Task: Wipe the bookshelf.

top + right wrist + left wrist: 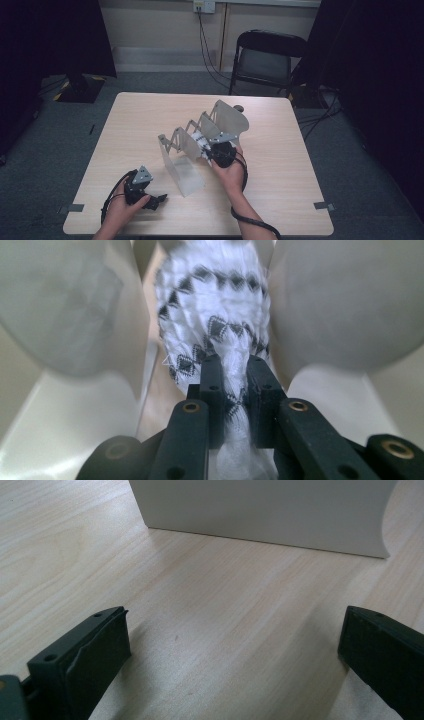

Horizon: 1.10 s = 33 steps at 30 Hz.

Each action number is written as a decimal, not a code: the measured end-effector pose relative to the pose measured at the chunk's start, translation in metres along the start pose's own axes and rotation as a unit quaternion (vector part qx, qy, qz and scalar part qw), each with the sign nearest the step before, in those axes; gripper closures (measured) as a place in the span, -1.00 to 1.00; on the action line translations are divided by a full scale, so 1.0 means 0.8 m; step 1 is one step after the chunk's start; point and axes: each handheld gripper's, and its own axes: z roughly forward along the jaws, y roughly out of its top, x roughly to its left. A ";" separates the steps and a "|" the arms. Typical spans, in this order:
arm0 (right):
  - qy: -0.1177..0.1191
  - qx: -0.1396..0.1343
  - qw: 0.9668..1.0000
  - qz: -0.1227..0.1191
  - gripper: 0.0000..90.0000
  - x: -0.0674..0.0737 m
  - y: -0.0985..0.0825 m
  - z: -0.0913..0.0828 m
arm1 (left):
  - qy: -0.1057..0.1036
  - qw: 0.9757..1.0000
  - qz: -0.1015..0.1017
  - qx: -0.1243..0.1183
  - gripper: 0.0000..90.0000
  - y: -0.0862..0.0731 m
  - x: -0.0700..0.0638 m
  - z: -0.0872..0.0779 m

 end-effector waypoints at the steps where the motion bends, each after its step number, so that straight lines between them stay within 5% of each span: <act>1: 0.003 0.007 1.000 0.003 0.77 0.001 -0.006 0.004 | 0.000 1.000 0.000 0.000 -1.00 0.000 0.000 0.000; 8: 0.021 0.025 0.999 0.003 0.77 0.005 -0.022 0.014 | 0.000 1.000 0.000 0.000 -1.00 0.000 0.000 0.000; 26: 0.039 -0.078 0.996 0.004 0.77 0.004 0.046 -0.053 | 0.000 1.000 -0.001 0.000 -1.00 0.000 0.000 0.000; 33: 0.047 -0.092 0.995 -0.007 0.78 0.008 0.048 -0.068 | 0.000 1.000 -0.002 0.000 -1.00 0.000 0.000 0.000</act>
